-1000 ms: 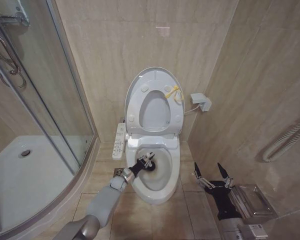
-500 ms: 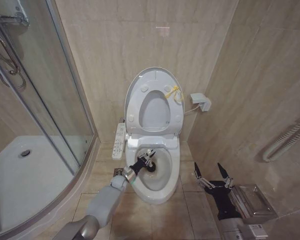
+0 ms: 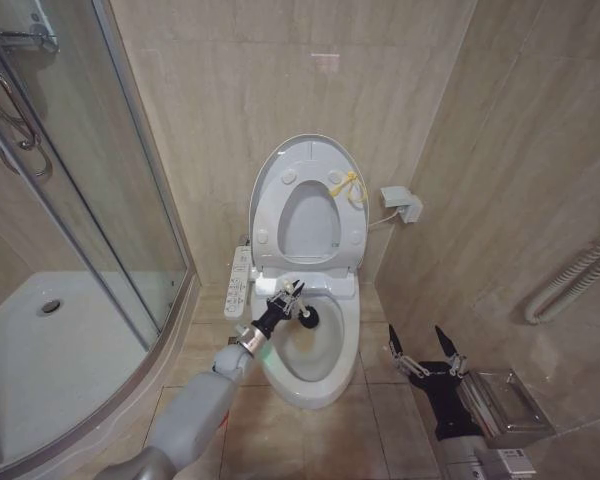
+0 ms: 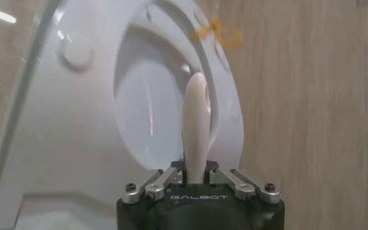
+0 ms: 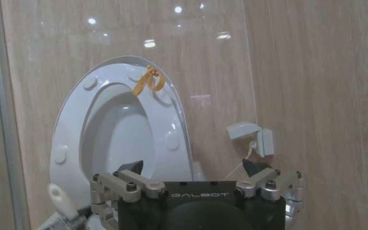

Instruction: Open the toilet lid, clean the toilet bowl with a toilet brush, close the toilet lid, and flush.

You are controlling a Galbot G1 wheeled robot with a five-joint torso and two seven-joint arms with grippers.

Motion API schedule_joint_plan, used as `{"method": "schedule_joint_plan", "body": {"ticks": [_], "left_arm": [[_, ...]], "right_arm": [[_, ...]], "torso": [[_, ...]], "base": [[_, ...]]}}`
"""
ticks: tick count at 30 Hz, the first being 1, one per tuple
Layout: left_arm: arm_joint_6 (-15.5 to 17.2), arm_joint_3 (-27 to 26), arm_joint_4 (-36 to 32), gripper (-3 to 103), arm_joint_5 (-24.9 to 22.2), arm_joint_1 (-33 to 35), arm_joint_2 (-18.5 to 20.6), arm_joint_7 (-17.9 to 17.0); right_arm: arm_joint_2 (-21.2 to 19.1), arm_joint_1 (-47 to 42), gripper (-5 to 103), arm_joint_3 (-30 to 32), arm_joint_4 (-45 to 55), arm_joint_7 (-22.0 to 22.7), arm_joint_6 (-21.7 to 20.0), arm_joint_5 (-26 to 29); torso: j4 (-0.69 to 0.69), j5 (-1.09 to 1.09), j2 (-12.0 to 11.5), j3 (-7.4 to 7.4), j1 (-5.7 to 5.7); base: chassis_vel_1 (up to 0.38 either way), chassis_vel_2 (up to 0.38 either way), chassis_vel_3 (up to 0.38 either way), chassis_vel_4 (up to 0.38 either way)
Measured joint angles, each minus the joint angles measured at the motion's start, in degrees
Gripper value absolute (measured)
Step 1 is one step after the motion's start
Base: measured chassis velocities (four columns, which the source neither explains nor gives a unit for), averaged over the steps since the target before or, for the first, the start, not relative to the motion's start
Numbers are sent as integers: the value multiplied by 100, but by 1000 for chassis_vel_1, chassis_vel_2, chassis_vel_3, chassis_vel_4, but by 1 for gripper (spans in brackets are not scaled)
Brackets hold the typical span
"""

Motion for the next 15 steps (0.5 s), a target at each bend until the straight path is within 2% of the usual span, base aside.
{"method": "schedule_joint_plan", "body": {"ticks": [1,3,6,7,10,15], "left_arm": [[36,0,-124,18,-63,44,50,-17],[254,-70,-931,18,-410,404,387,-147],[335,-149,-1334,18,-541,639,611,-216],[335,-149,-1334,18,-541,639,611,-216],[400,-374,-1674,18,-493,1180,983,-256],[354,-658,-1791,18,-377,1535,1115,-147]], "right_arm": [[0,0,100,0,0,-1,0,0],[0,0,100,0,0,0,0,0],[0,0,100,-1,0,-1,0,0],[0,0,100,-1,0,-1,0,0],[0,0,100,0,0,0,0,0],[-1,0,100,0,0,0,0,0]], "torso": [[0,0,0,0,0],[0,0,0,0,0],[1,1,0,-1,0],[1,1,0,-1,0],[1,0,0,0,0],[2,-1,0,0,0]], "base": [[0,0,0,0],[0,0,0,0],[0,0,0,0],[0,0,0,0],[0,0,0,0],[0,0,0,0]]}}
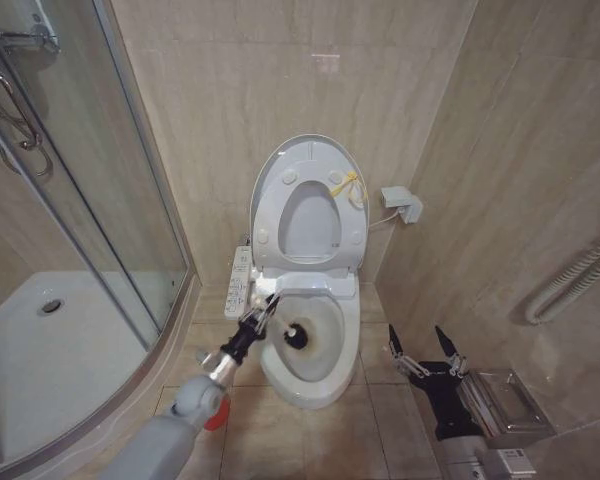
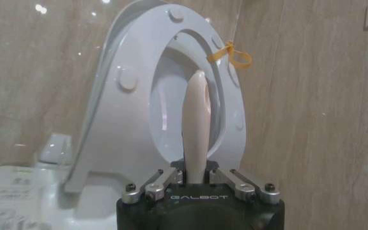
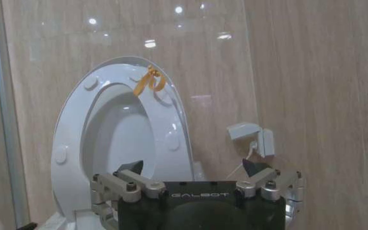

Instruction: Open the toilet lid, clean the toilet bowl with a toilet brush, close the toilet lid, and flush.

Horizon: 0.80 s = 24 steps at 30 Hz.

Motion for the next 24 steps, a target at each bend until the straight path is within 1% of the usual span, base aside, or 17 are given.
{"method": "schedule_joint_plan", "body": {"ticks": [3,6,7,13,16,17,19,20,21,23,24], "left_arm": [[-39,-189,-312,18,58,253,140,85],[-48,-311,-453,18,54,377,198,109],[-57,-382,-512,18,53,449,228,127],[-130,-566,-799,18,80,660,371,184],[-298,-662,-972,18,430,775,494,268],[-298,-662,-972,18,430,775,494,268],[-431,-779,-1192,18,716,966,659,419],[-431,-779,-1192,18,716,966,659,419],[-463,-826,-1288,18,780,1057,712,441],[-629,-1082,-1550,18,1041,1328,800,441],[-629,-1082,-1550,18,1041,1328,800,441]], "right_arm": [[0,0,100,0,0,0,0,0],[1,0,100,0,0,0,0,0],[0,0,100,0,0,0,0,0],[0,0,100,0,0,0,0,0],[0,0,100,0,0,0,0,0],[0,0,100,0,0,0,0,0],[1,0,100,0,0,0,0,0],[1,0,100,0,0,0,0,0],[1,0,100,0,0,0,0,0],[0,0,100,0,0,0,0,0],[0,0,100,0,0,0,0,0]], "torso": [[-3,1,0,0,0],[-3,2,0,0,0],[-2,2,0,0,0],[-2,1,0,0,0],[-3,1,0,0,0],[-3,1,0,0,0],[-3,2,0,0,0],[-3,2,0,0,0],[0,2,0,0,0],[-2,2,0,0,0],[-2,2,0,0,0]], "base": [[0,0,0,0],[0,0,0,0],[0,0,0,0],[0,0,0,0],[0,0,0,0],[0,0,0,0],[0,0,0,0],[0,0,0,0],[0,0,0,0],[0,0,0,0],[0,0,0,0]]}}
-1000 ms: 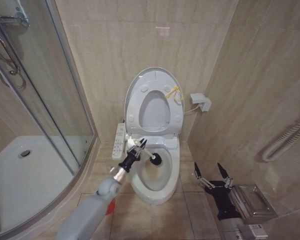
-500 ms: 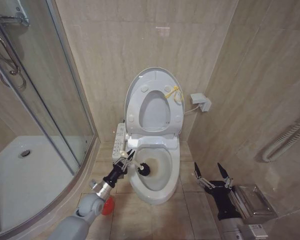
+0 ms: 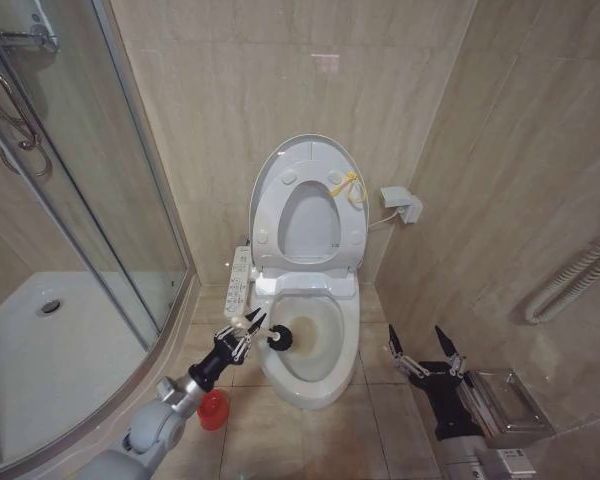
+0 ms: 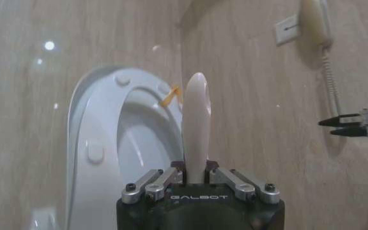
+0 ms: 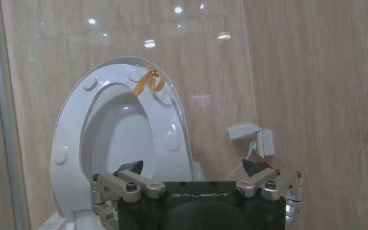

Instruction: Open the toilet lid, clean the toilet bowl with a toilet brush, close the toilet lid, and flush.

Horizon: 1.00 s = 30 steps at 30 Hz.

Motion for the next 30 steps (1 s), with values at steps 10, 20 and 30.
{"method": "schedule_joint_plan", "body": {"ticks": [10,20,30], "left_arm": [[-276,-1100,-942,18,811,820,67,222],[-133,-2253,-2220,18,598,2162,-583,28],[-305,-2865,-2768,18,585,3399,-1536,-89]], "right_arm": [[0,0,100,0,0,0,0,0],[0,0,100,0,0,0,0,0],[0,-1,100,0,0,0,0,0]], "torso": [[-1,1,0,0,0],[-1,1,-1,0,1],[0,2,0,0,0]], "base": [[0,0,0,0],[0,0,0,0],[0,0,0,0]]}}
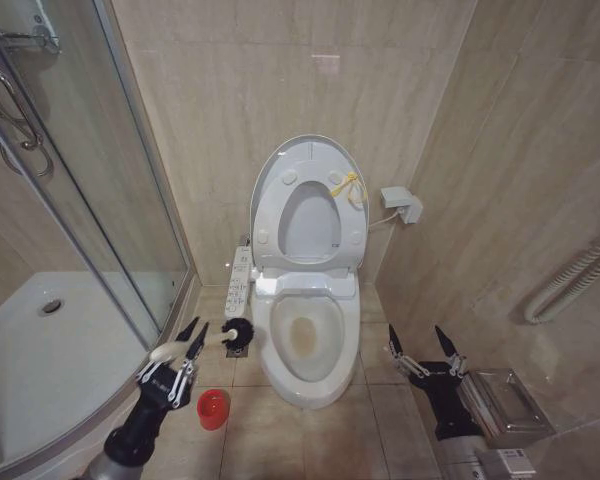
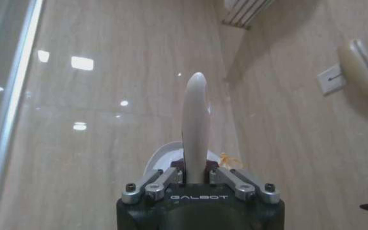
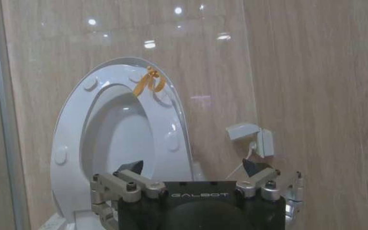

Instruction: Open the toilet lid, clean the toilet bowl with a toilet brush, close the toilet lid, and flush.

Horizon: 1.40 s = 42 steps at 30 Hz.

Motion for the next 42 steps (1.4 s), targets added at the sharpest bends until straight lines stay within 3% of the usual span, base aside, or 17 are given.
{"method": "schedule_joint_plan", "body": {"ticks": [9,16,21,25,27,31,42], "left_arm": [[-358,-134,614,18,495,72,-704,-569],[-526,-153,1347,18,481,-178,-982,-1101],[-630,20,2497,18,89,-711,-860,-1336],[-705,122,3402,18,-567,-1170,-665,-1160],[-743,29,3993,18,-714,-1517,-612,-857],[-751,46,4783,18,-909,-1912,-475,-631],[-752,487,6260,18,-1544,-2763,-255,-47]], "right_arm": [[0,0,100,0,0,0,0,0],[-1,0,100,0,0,0,0,0],[0,0,100,0,0,0,0,0],[0,0,100,0,0,0,0,0],[0,0,100,0,0,0,0,0],[0,0,100,0,0,0,0,0],[0,0,100,0,0,0,0,0]], "torso": [[0,0,0,0,0],[2,0,0,1,0],[-2,-1,0,1,0],[1,-2,0,1,0],[-1,-1,0,1,0],[0,-2,0,1,1],[0,-1,0,1,1]], "base": [[0,0,0,0],[0,0,0,0],[0,0,0,0],[0,0,0,0],[0,0,0,0],[0,0,0,0],[0,0,0,0]]}}
